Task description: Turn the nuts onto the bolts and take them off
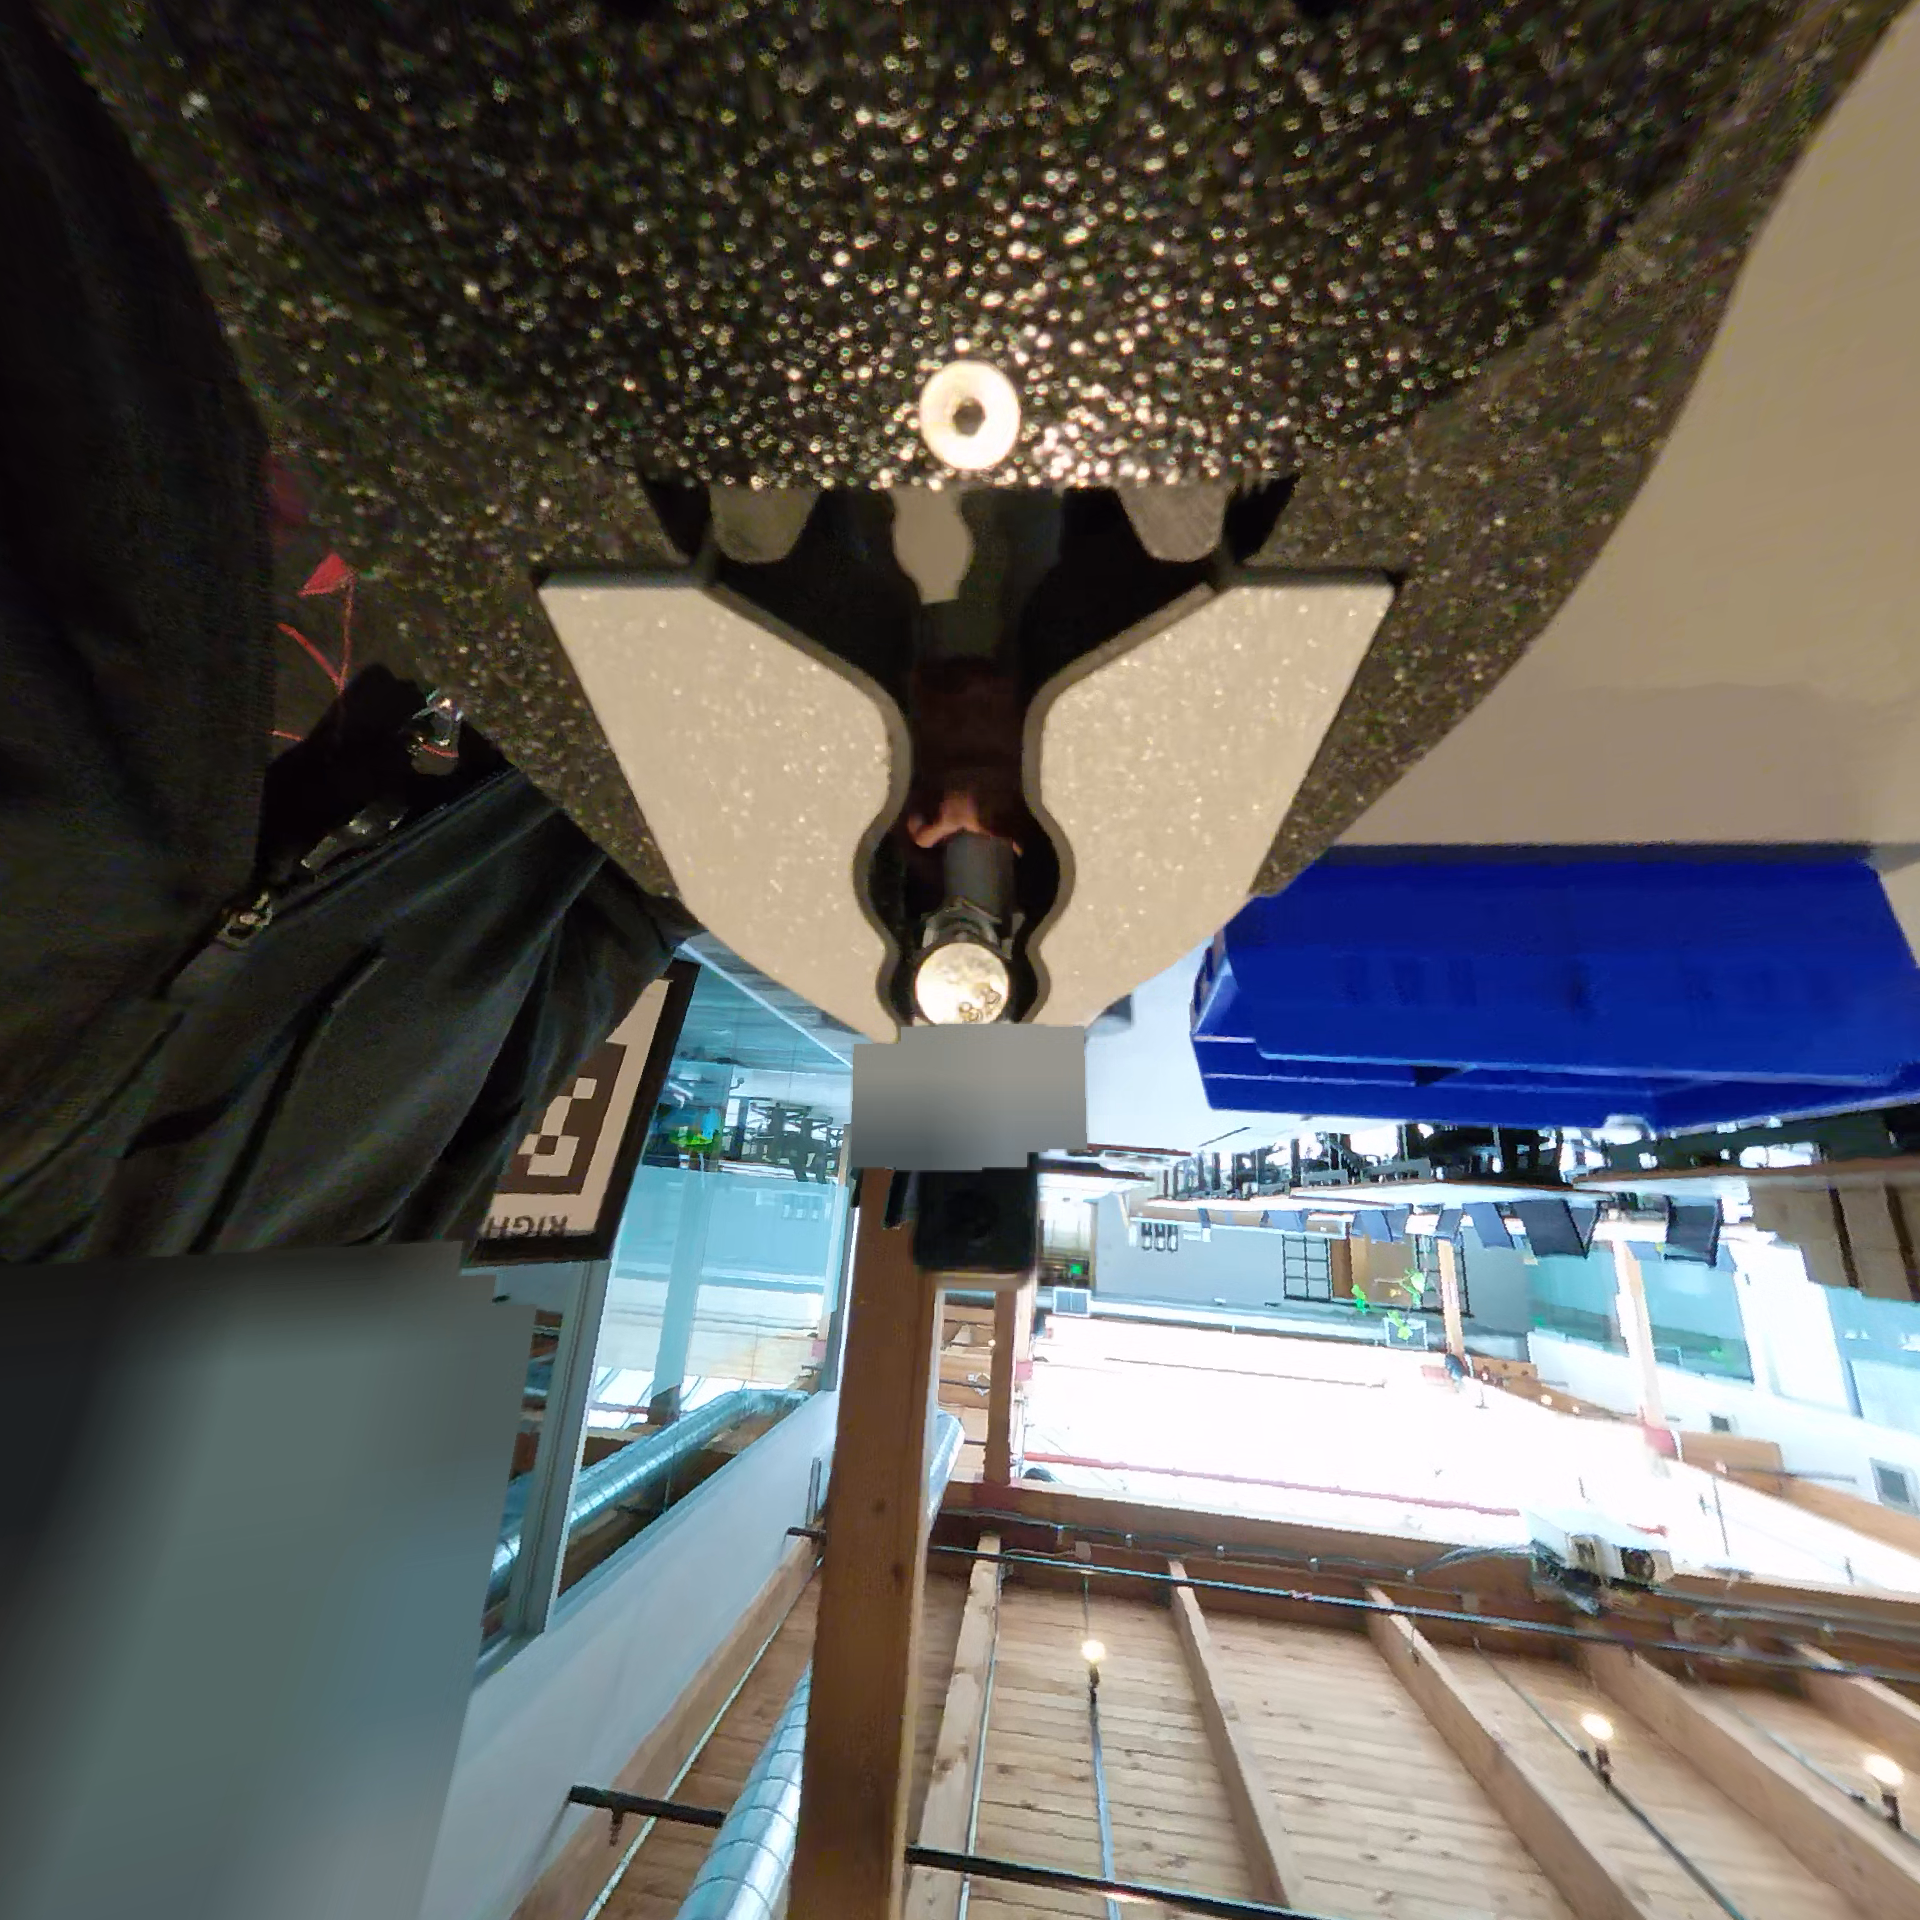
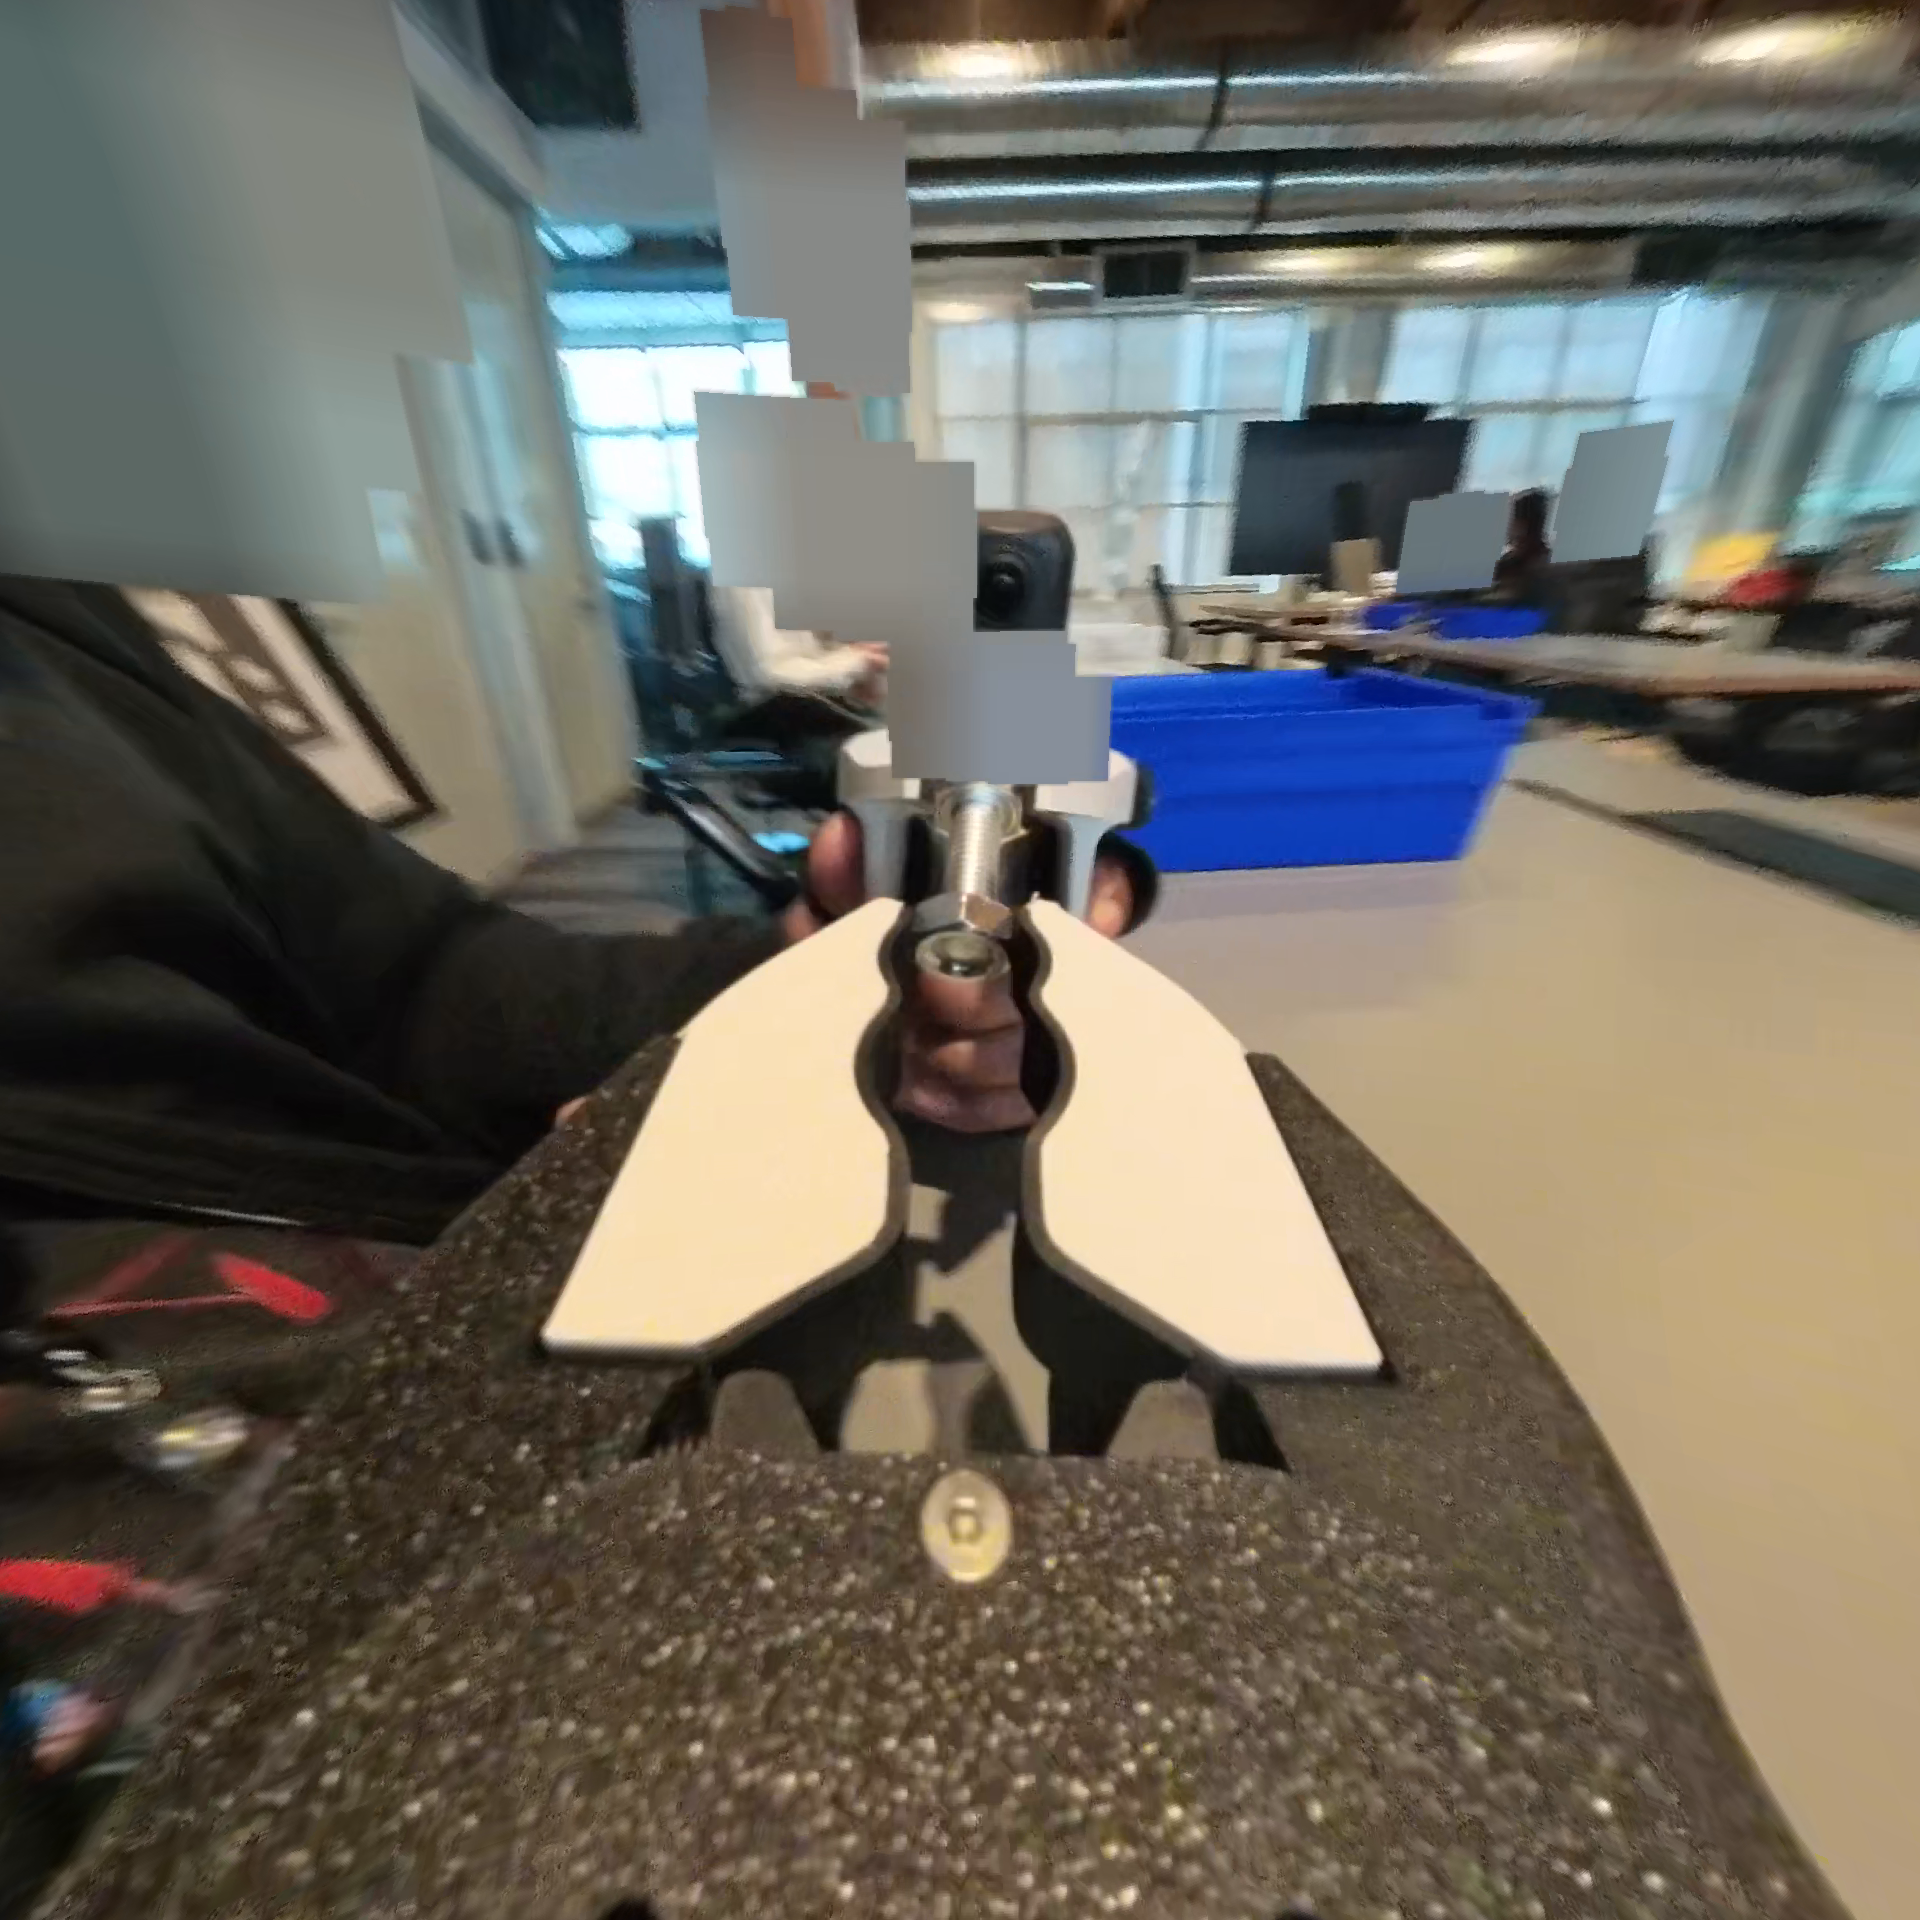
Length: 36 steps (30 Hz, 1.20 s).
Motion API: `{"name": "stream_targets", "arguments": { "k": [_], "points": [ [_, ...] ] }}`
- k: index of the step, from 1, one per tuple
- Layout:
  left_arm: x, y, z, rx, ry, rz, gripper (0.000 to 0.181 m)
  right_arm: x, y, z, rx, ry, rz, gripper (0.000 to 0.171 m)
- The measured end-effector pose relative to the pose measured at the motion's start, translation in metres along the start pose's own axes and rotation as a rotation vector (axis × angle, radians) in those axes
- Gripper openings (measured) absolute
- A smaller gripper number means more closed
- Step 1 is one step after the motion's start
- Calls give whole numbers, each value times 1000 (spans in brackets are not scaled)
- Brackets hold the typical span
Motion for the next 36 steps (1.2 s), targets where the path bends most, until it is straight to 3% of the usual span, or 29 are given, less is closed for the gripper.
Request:
{"name": "stream_targets", "arguments": {
  "k": [7,15,18,21,26,31,36],
  "points": [
    [-3,-17,7,-191,-18,-27,16,7,-9,4,-540,-271,362,18],
    [-4,-17,7,-188,-19,-35,17,12,-15,5,-752,-358,470,18],
    [-4,-17,6,-187,-16,-34,17,12,-15,6,-715,-343,448,20],
    [-6,-17,5,-186,0,-36,17,11,-11,6,-603,-298,398,34],
    [-6,-15,2,-163,25,-29,16,2,1,1,-230,-113,256,45],
    [-5,-8,-1,-83,37,-18,17,-7,10,-3,101,70,58,36],
    [-1,-6,0,-63,13,-9,17,-1,7,1,141,37,-20,33]
  ]
}}
Point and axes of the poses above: each gripper's, where its closed fingertips meet, x out along the fingers, z out of its underside, y = z × x across the jaws, the point moved 8 cm from there along -x, back along the fingers, and after that the axes turned 8 degrees about -z, right-handed, at the moved point
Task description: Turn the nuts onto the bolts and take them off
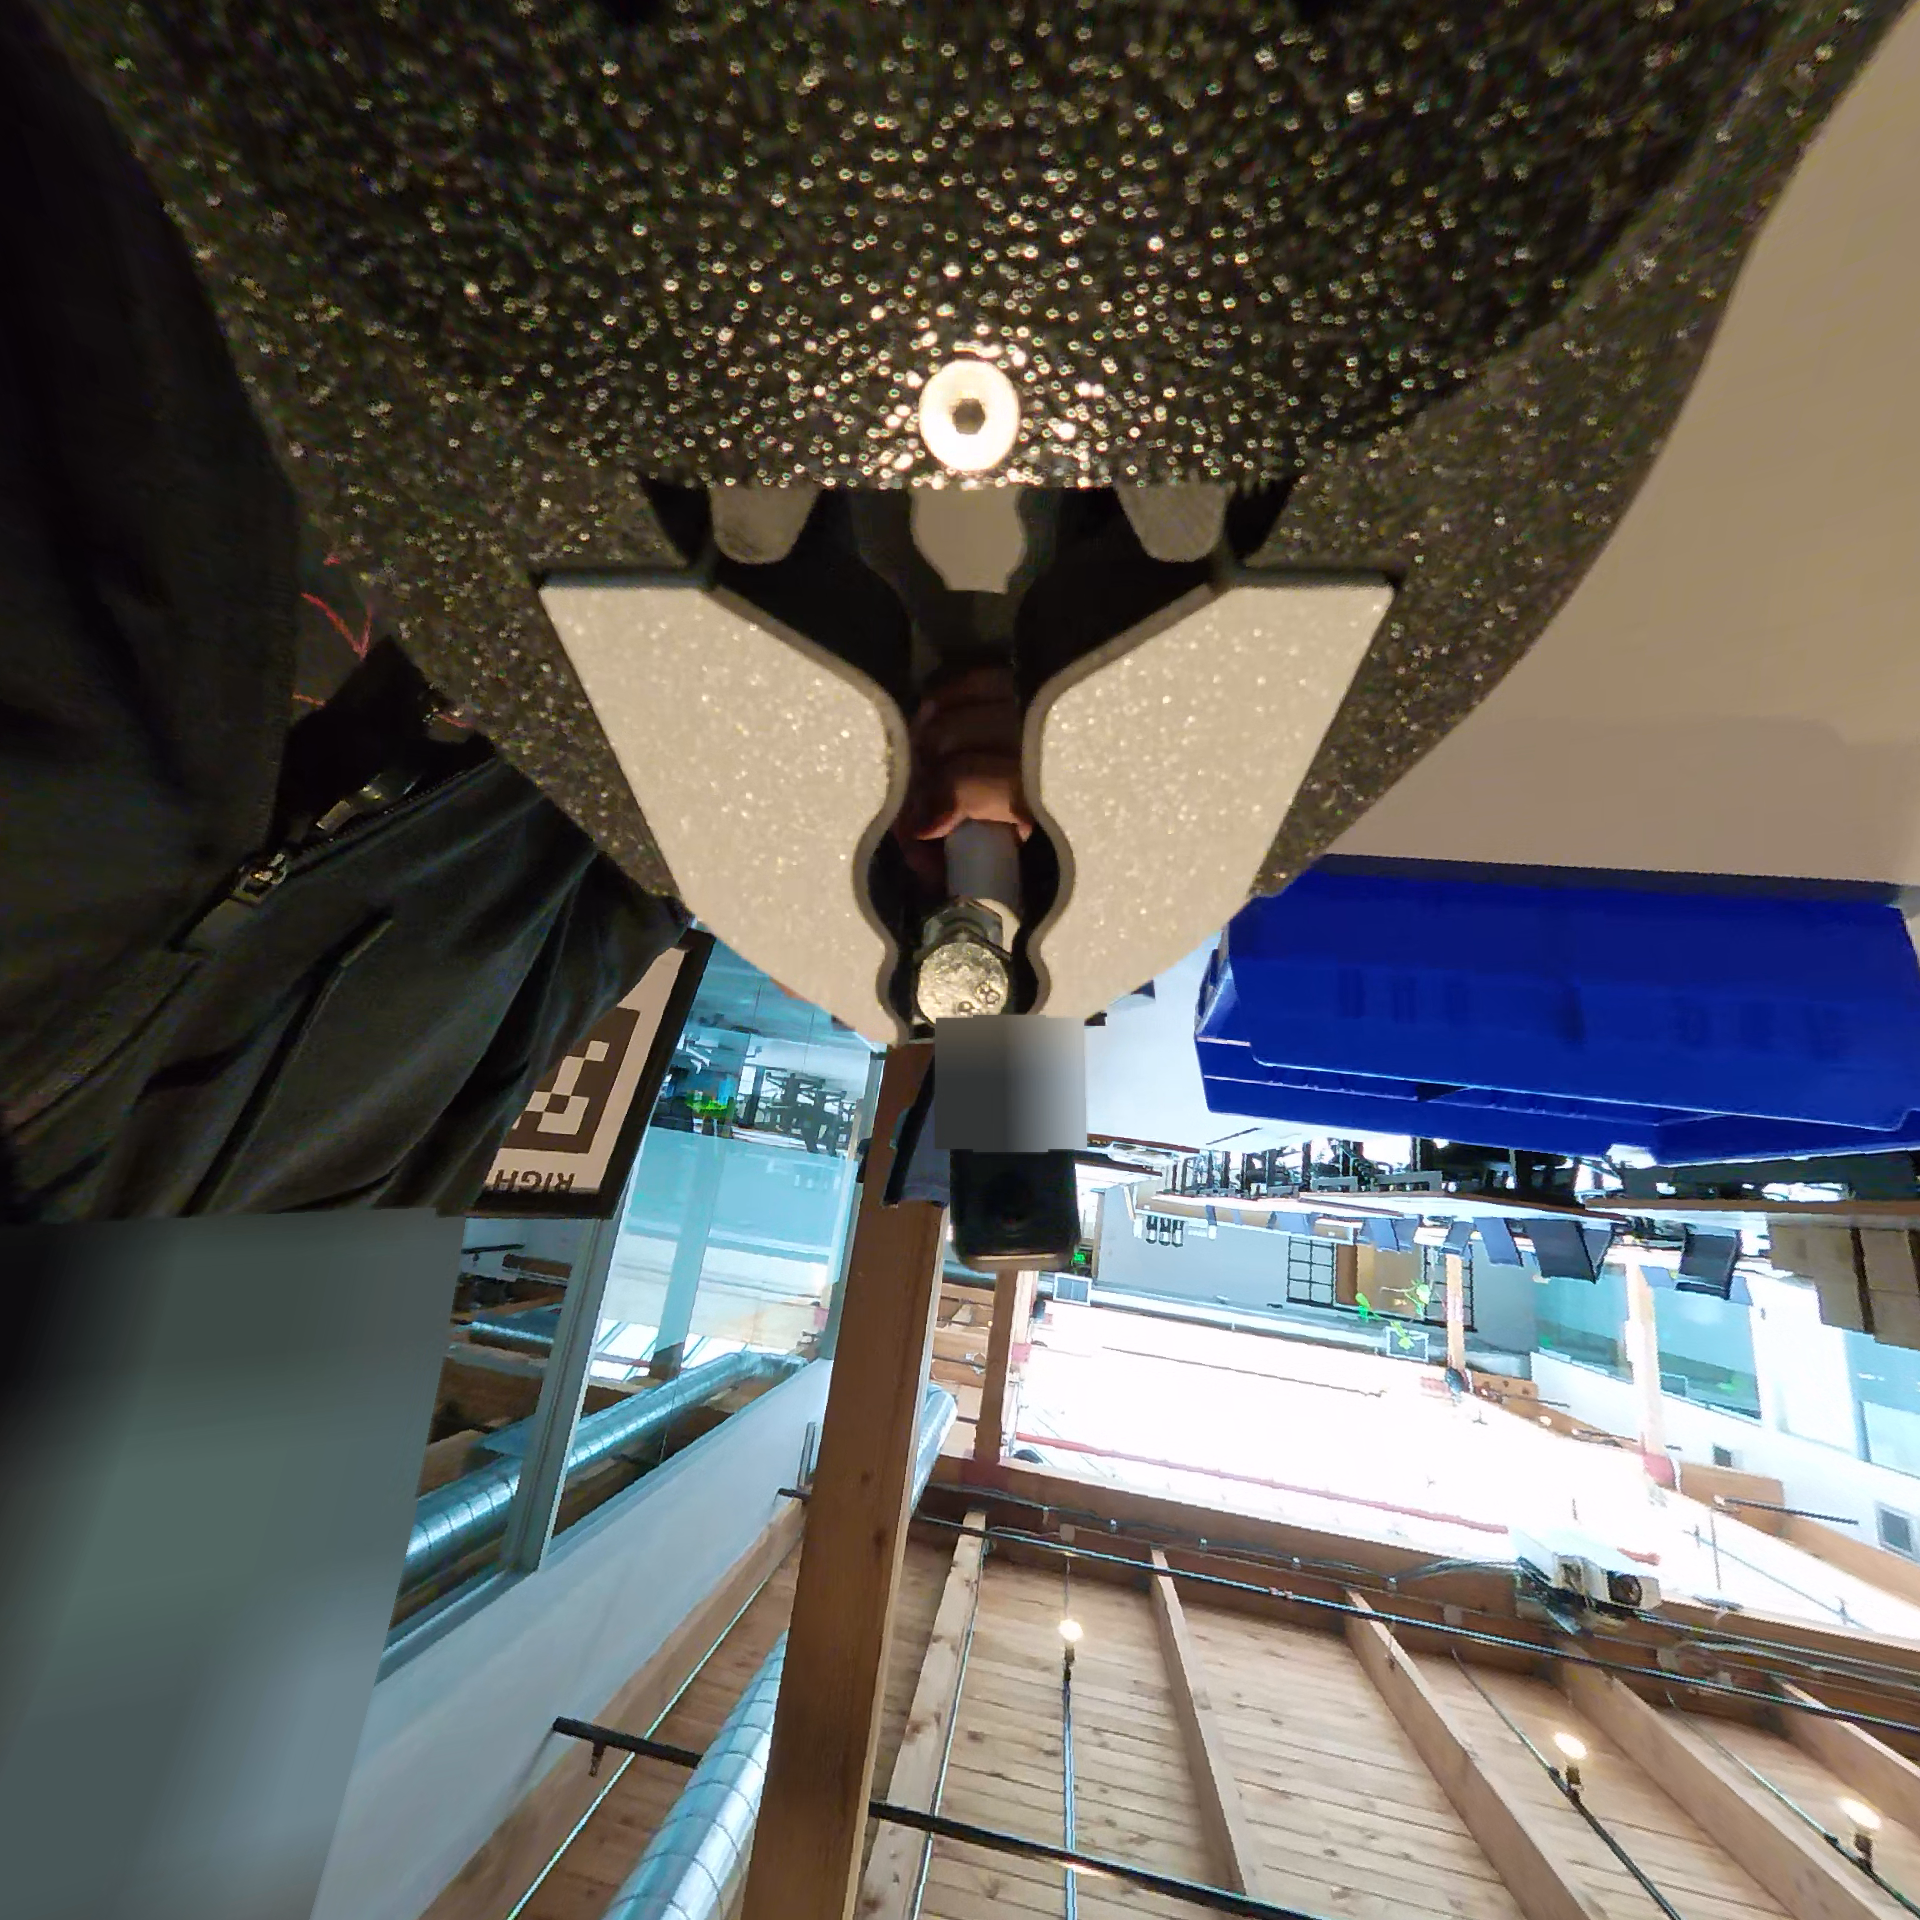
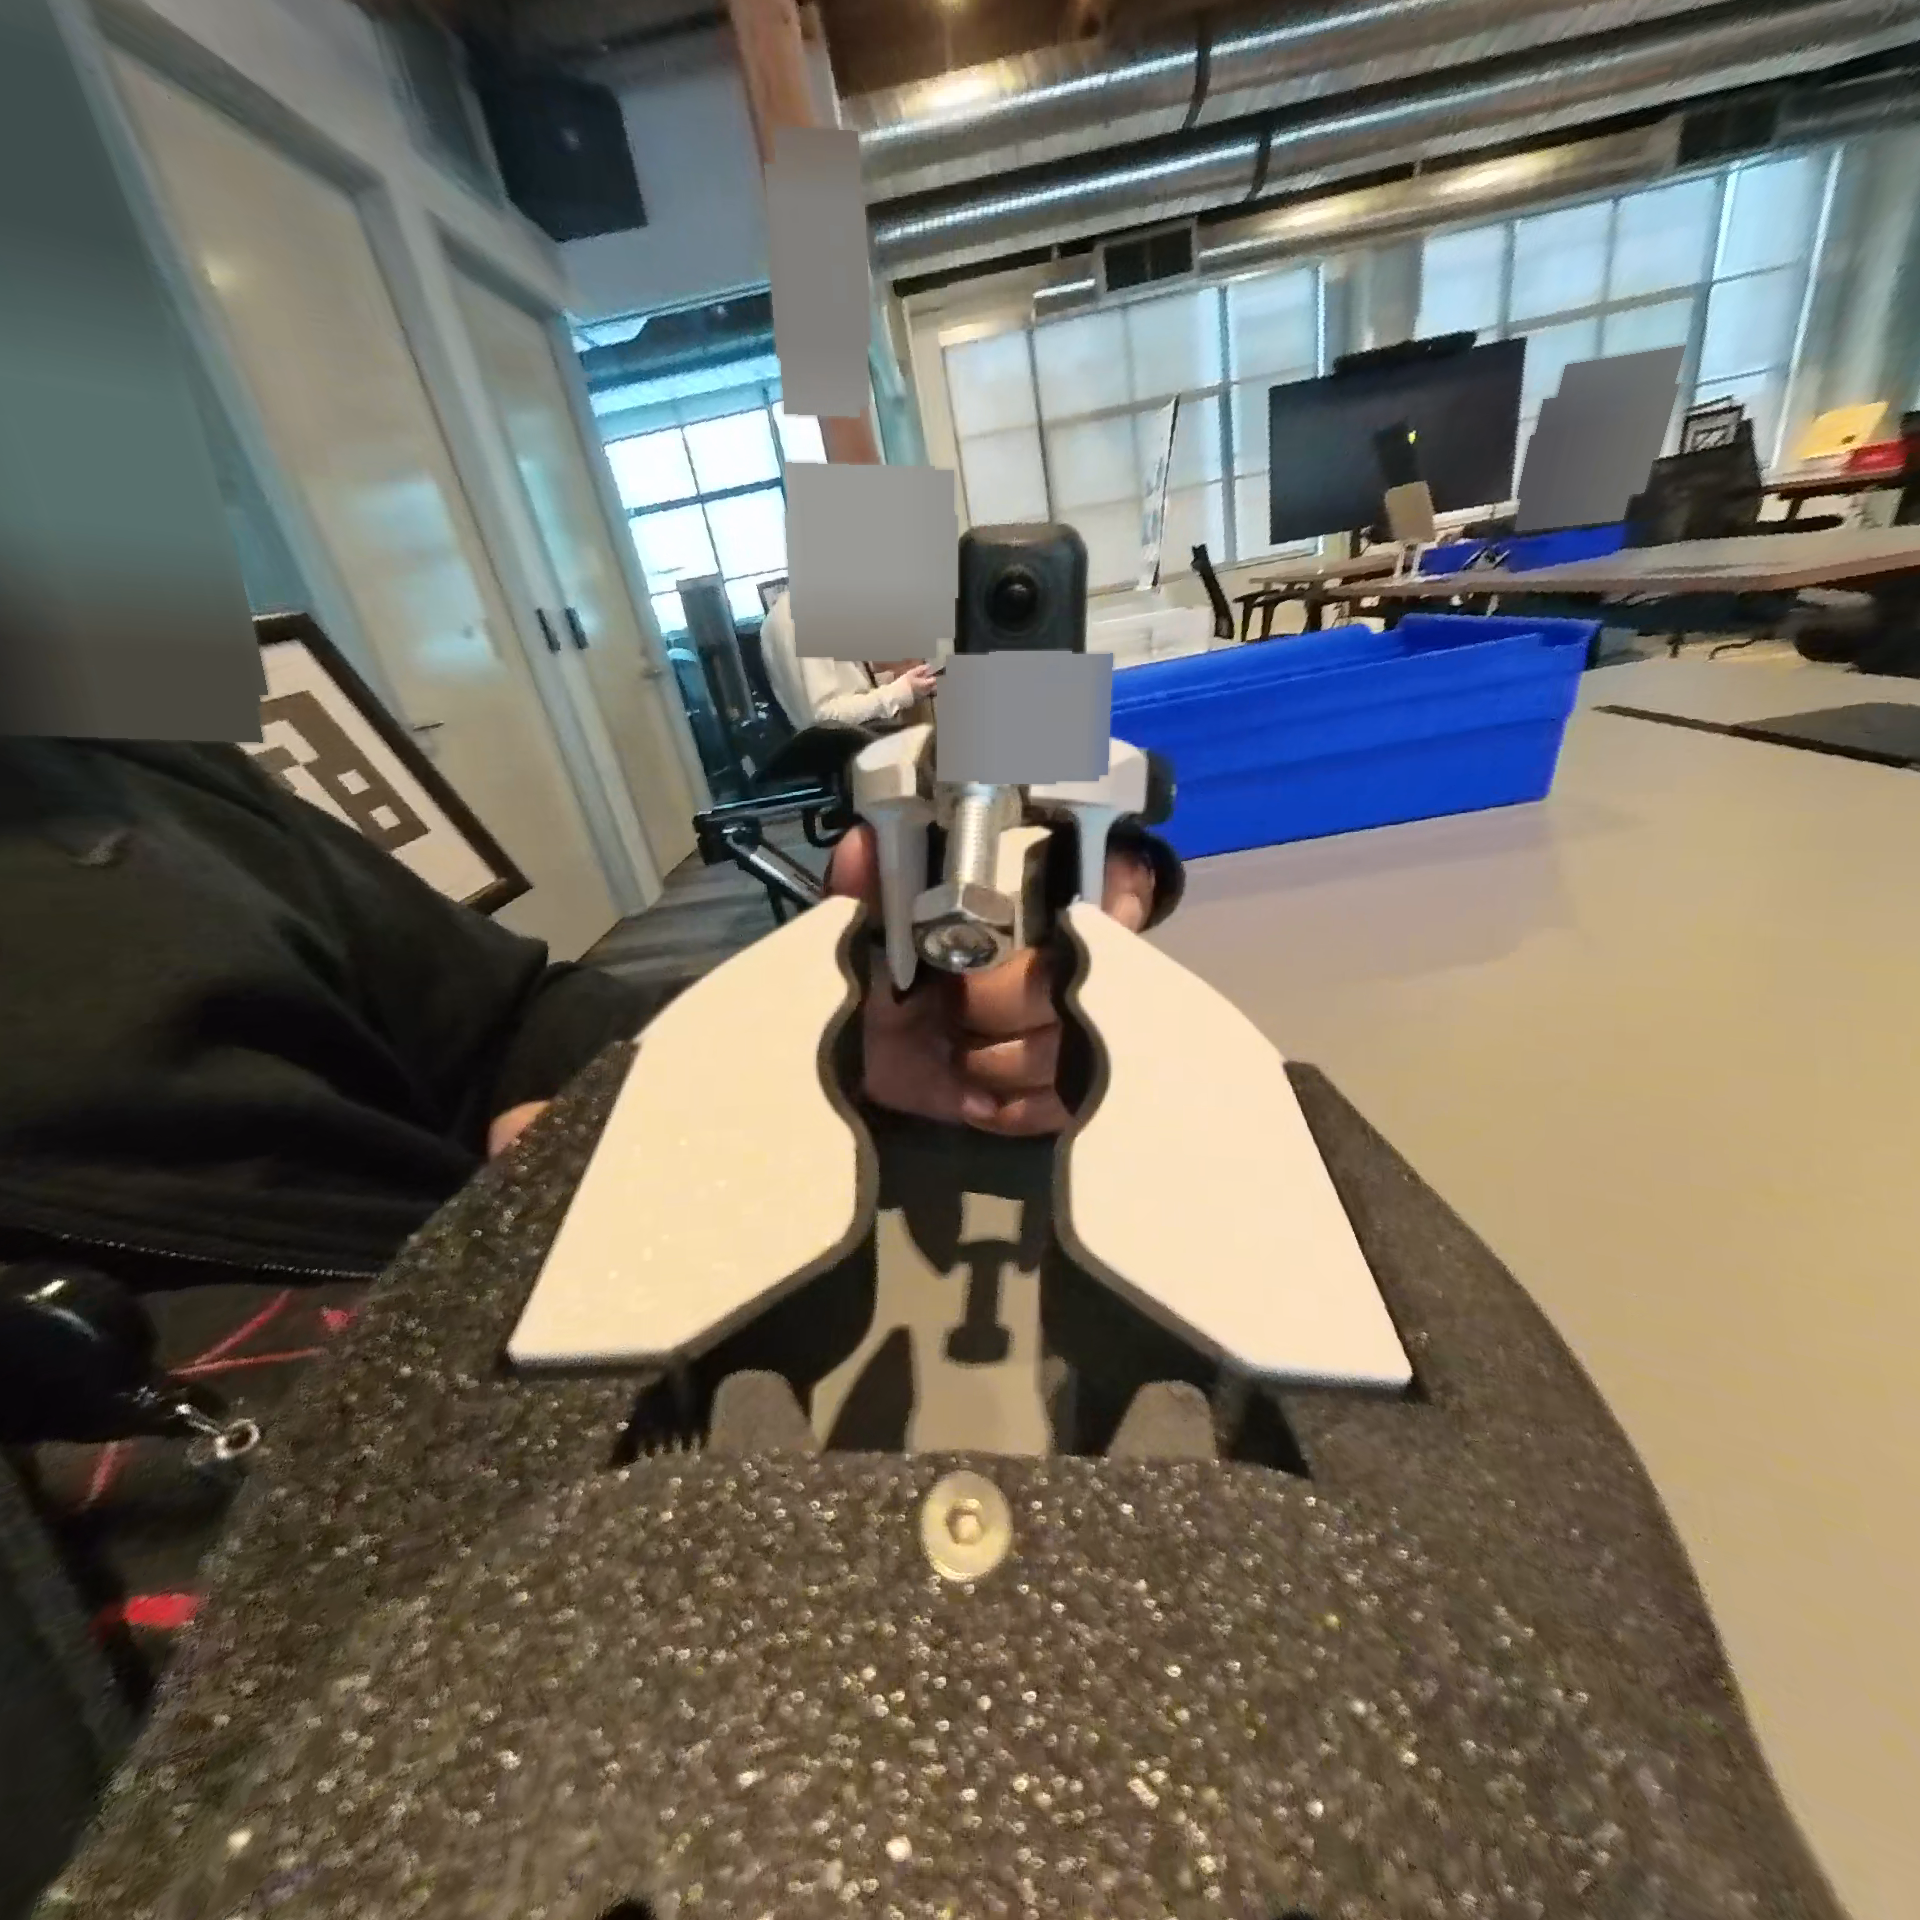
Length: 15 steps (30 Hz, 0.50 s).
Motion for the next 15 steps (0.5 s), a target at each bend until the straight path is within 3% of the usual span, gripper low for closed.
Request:
{"name": "stream_targets", "arguments": {
  "k": [3,7,15],
  "points": [
    [1,1,1,5,-15,4,17,1,-1,1,-14,-8,-1,18],
    [1,-3,2,-17,-22,-20,17,0,-2,0,-111,-50,79,18],
    [-1,-10,5,-121,-7,-20,17,13,-22,5,-841,-338,488,18]
  ]
}}
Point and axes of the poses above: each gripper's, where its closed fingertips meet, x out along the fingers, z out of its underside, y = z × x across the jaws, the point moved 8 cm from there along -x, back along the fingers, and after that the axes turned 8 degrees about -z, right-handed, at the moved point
